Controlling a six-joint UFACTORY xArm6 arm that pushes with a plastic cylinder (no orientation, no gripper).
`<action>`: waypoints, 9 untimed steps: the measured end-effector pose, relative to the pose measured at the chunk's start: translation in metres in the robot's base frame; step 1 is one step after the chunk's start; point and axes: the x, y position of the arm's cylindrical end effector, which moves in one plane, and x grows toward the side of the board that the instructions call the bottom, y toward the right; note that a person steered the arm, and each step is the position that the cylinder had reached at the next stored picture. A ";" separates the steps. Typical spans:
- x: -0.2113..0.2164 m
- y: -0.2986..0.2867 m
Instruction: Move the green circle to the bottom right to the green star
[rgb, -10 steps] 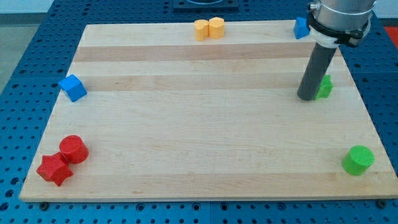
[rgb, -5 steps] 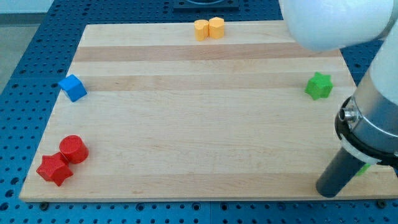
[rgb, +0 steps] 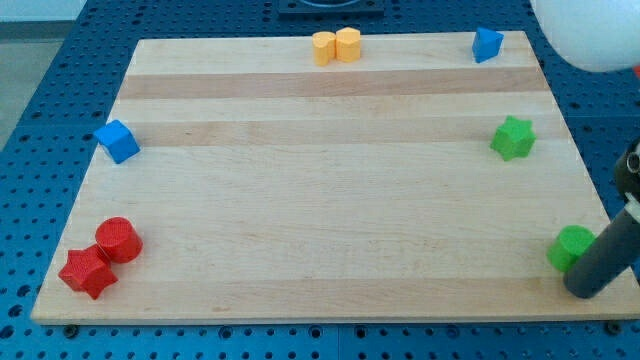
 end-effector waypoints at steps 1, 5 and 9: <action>-0.011 0.000; -0.070 0.000; -0.126 0.000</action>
